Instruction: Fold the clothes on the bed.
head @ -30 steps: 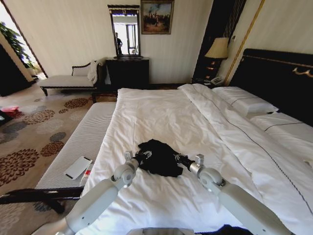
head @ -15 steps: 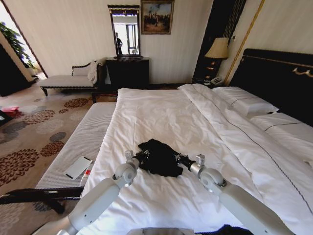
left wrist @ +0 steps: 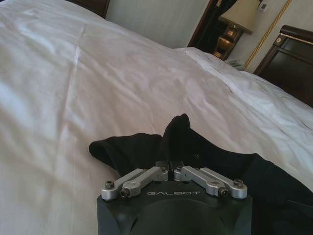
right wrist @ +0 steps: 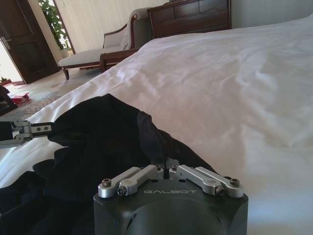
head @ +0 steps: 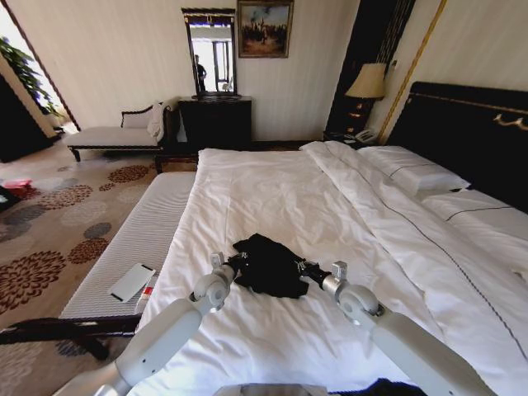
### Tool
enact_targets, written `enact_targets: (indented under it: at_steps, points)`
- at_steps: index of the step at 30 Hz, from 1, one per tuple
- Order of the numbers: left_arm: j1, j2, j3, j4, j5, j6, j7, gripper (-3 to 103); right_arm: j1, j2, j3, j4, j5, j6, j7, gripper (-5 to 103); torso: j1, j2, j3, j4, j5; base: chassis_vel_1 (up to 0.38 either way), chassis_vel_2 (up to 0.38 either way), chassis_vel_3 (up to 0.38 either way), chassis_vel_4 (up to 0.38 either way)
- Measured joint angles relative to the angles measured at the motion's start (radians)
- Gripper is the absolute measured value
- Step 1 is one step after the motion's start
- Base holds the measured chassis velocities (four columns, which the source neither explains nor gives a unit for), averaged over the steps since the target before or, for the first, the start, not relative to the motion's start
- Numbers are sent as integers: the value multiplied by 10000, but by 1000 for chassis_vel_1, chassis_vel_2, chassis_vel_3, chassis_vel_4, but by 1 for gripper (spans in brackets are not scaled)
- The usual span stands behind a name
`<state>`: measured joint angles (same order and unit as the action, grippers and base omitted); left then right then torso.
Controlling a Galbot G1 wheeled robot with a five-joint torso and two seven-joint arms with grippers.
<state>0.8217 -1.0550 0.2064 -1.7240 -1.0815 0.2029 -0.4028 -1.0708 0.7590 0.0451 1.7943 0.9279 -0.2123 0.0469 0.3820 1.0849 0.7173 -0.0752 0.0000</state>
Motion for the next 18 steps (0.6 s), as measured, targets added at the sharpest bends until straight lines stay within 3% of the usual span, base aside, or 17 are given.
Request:
enact_targets:
  at_steps: [5, 9, 18]
  points:
    - [113, 268, -50, -363, 173, 11, -5, 0, -312, 16, 451, 154, -76, 41, 3, 0, 0, 0, 0, -1, -1, 0, 0, 0, 0]
    - [261, 750, -194, -992, 920, 41, 65, 0, -756, 6, 1074, 439, -293, 105, -9, 0, 1, 0, 1, 0, 0, 0, 0, 0, 0]
    - [1112, 2253, -1522, -3086, 2031, 183, 316, 0, -1871, -68, 3274, 1867, -658, 103, 128, 0, -1, 1, -1, -1, -1, 0, 0, 0, 0]
